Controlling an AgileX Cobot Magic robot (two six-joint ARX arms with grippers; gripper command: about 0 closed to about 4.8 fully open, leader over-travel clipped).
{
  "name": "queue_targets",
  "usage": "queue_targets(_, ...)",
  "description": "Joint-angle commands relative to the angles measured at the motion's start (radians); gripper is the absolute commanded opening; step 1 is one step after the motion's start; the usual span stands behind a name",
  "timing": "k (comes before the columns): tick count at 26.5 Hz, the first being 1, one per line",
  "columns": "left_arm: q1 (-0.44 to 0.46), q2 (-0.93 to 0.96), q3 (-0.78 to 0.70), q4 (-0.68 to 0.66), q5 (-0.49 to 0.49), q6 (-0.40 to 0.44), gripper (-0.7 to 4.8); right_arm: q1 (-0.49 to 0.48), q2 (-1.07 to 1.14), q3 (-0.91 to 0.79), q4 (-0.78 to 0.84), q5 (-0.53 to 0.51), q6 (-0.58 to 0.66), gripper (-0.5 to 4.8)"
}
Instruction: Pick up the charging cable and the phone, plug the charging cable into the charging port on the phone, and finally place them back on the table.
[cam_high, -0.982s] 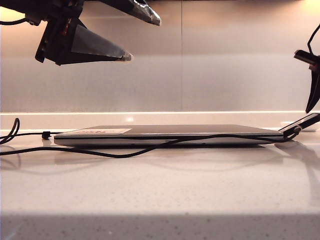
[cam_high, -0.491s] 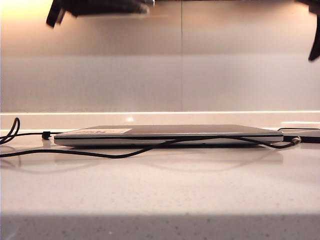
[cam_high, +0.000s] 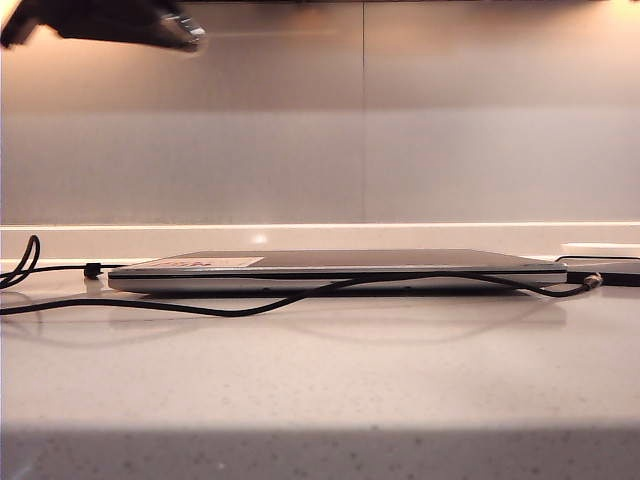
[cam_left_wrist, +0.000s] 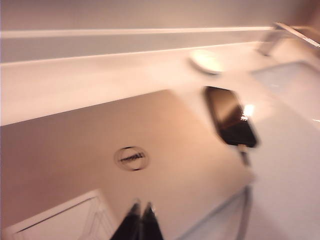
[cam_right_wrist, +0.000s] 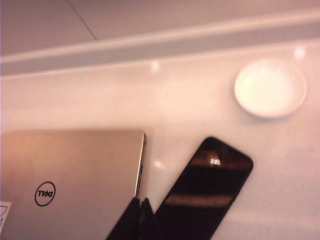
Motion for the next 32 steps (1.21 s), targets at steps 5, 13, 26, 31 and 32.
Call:
queue_targets(5,0.131,-0.094,0.002,-0.083,0.000,0.084,-0.06,0.002,-0.242,-0.291,0.273,0.016,-0.011,-0.08)
queue_targets(13,0.138,-0.185,-0.125,-0.050,0.000,0.098,-0.06,0.002,-0.499,-0.589,0.329,0.013,-0.011,-0.08)
queue_targets(26,0.138,-0.256,-0.352,0.171,0.000,0.135,-0.06,0.002,-0.779,-0.911,0.543,0.016,-0.011,-0.08)
queue_targets(31,0.138,-0.256,-0.371,0.189,0.000,0.135,-0.06,0.000,-0.787,-0.911,0.527,0.017,-0.011,-0.08)
queue_targets(32,0.138,-0.256,-0.371,0.194,0.000,0.135,-0.06,0.001,-0.787,-0.911,0.527,0.017,-0.011,-0.08)
